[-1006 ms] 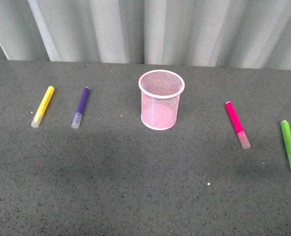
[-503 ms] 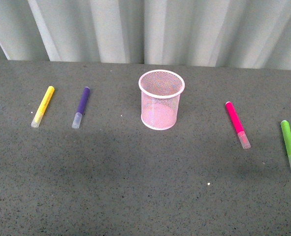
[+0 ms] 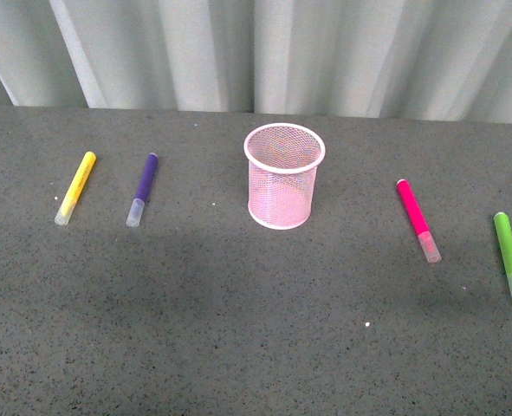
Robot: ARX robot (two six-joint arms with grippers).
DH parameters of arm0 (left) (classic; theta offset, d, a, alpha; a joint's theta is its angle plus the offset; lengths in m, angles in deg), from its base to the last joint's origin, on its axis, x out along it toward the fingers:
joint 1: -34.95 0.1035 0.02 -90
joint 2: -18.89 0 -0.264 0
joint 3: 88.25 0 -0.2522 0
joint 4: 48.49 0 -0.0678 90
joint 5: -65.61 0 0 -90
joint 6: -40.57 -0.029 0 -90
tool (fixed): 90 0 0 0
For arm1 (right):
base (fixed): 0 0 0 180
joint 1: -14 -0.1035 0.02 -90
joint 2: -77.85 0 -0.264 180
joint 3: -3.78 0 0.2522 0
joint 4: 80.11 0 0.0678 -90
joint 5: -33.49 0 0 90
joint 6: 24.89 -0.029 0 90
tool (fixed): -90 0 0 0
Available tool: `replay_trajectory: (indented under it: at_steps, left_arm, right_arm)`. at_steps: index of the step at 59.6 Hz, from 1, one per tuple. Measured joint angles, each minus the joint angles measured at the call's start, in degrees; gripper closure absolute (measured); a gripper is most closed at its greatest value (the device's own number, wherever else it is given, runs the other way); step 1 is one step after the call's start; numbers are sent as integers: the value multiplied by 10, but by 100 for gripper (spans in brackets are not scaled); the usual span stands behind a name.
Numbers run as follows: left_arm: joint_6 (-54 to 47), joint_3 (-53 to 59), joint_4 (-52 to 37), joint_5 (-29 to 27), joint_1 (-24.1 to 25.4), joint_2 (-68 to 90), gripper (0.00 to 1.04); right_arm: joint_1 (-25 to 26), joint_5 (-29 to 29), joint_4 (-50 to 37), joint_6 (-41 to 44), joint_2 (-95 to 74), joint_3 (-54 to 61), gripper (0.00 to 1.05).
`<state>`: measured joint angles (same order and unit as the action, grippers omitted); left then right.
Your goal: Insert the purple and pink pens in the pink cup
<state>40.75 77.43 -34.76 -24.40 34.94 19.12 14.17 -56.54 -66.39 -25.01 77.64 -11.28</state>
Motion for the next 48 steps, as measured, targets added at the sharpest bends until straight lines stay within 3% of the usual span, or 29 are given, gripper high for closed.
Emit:
replay_trajectory:
  at_steps: [5, 9, 27, 38, 48]
  left_arm:
    - [87, -39, 92, -136, -43, 71, 7]
    - [165, -51, 81, -188, -50, 152, 7]
    - [228, -119, -168, -142, -1, 482, 7]
    - [204, -236, -222, -116, 44, 740, 7]
    - [154, -319, -235, -85, 45, 865, 7]
  right_arm:
    - [0, 0, 0, 0, 0, 0, 7]
    - [0, 0, 0, 0, 0, 0, 7]
    - [0, 0, 0, 0, 0, 0, 7]
    - [0, 0, 0, 0, 0, 0, 7]
    - [0, 0, 0, 0, 0, 0, 7]
